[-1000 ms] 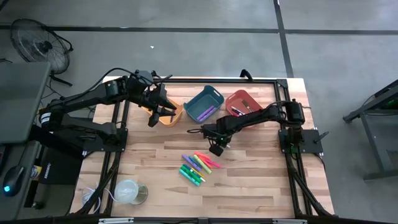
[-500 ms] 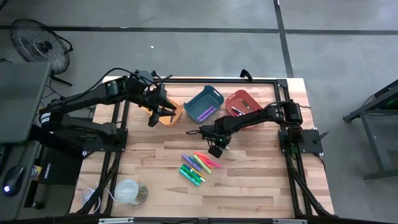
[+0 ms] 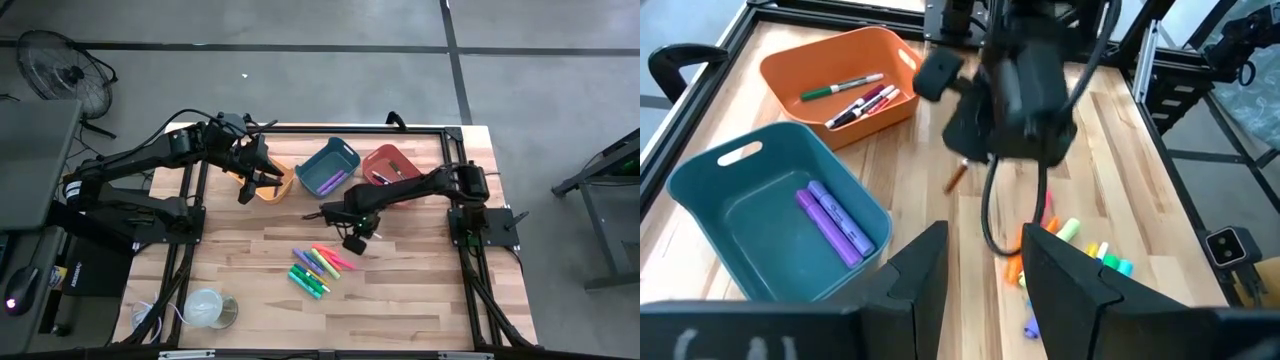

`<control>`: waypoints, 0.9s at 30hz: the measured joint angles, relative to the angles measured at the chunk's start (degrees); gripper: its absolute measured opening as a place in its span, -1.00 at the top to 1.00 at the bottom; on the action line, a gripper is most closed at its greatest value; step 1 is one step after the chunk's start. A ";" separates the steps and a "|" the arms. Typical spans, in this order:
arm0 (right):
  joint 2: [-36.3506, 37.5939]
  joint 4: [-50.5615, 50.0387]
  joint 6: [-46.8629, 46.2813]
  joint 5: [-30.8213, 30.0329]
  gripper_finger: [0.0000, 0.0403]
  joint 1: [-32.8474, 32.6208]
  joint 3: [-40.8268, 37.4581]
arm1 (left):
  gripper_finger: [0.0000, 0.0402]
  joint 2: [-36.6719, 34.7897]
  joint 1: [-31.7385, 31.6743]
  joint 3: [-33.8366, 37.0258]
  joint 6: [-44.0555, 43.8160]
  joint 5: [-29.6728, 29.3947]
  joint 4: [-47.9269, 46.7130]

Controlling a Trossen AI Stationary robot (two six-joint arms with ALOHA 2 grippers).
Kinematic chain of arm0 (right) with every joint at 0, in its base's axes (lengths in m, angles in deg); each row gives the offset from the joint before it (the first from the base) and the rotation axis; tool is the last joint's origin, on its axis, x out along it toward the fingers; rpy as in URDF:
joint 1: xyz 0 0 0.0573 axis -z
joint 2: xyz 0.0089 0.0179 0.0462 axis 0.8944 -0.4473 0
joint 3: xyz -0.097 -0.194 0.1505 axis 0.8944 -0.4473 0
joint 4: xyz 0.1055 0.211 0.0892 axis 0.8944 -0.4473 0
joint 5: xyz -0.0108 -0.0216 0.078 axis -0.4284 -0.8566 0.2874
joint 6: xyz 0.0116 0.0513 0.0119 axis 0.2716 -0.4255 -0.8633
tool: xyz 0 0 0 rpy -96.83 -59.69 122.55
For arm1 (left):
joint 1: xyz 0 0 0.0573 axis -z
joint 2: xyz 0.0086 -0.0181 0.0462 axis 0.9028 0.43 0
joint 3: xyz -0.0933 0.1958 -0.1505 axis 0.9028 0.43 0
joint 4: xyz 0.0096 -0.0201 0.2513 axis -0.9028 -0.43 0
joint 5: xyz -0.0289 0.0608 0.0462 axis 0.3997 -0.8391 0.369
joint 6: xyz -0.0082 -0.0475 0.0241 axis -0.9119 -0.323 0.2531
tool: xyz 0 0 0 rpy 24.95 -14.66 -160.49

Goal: Pick & Place Markers
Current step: Put the brown marker pen into the orange bin

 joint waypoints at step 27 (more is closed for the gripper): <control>35.41 7.90 10.40 -8.52 0.93 24.86 -23.32 | 0.37 0.00 0.00 0.00 -0.28 -1.71 -0.48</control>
